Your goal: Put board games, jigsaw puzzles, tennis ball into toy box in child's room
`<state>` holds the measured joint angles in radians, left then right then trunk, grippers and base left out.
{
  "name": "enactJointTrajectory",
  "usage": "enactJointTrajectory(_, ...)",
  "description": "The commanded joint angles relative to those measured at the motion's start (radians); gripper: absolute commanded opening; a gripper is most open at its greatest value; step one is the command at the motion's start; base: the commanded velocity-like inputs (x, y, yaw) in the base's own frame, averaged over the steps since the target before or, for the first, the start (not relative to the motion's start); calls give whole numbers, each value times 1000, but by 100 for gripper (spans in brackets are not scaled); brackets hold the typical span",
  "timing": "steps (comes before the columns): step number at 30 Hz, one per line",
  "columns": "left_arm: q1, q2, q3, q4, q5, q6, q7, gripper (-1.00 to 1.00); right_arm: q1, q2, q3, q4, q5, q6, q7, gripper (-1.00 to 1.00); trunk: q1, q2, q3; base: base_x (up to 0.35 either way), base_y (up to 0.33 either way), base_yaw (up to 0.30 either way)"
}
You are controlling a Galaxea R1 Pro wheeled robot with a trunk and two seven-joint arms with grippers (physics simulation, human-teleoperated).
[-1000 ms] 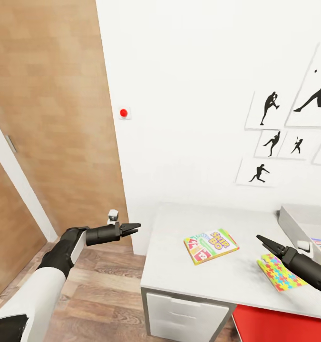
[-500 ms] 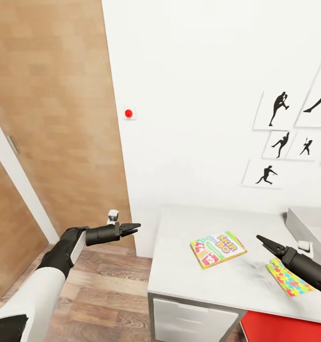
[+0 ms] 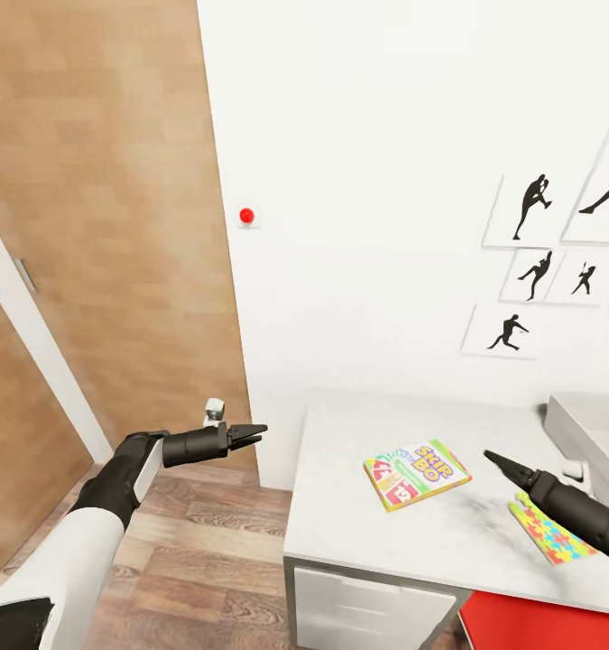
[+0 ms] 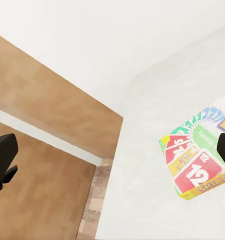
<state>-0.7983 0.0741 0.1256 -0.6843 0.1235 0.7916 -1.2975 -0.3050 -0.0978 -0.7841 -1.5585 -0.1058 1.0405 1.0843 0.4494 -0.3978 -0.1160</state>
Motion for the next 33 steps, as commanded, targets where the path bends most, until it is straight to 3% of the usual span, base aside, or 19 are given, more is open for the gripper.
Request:
enactJointTrajectory(1,-1,0,1,0,2,9,-2,100,-2,0,1,1,-4,7,-18,100,1,-2,-2,0,1,0)
enactJointTrajectory(3,-1,1,1,0,2,9,-2,100,-12,-2,20,4,-4,7,-89,100,1,-2,-2,0,0,0)
enactJointTrajectory(6,-1,4,4,0,2,9,-2,100,-67,-1,82,7,-5,7,-214,100,1,-2,-2,0,0,0)
enactJointTrajectory(11,-1,22,7,0,2,9,-2,100,-210,4,231,43,-9,7,-463,100,1,-2,-2,0,0,0)
enactJointTrajectory(15,-1,29,8,0,2,9,-2,100,-304,31,311,108,-10,7,-599,100,1,-2,-2,0,0,0)
enactJointTrajectory(19,-1,31,8,0,2,9,-2,100,-394,58,345,251,-7,7,-734,100,1,-2,-2,0,0,0)
enactJointTrajectory(25,-1,35,9,0,2,9,-2,100,-470,67,356,464,-7,-5,-919,100,1,-2,-2,0,0,0)
enactJointTrajectory(33,-1,40,9,0,2,9,-2,100,-524,63,357,693,-7,-121,-1038,100,1,-2,-2,0,0,0)
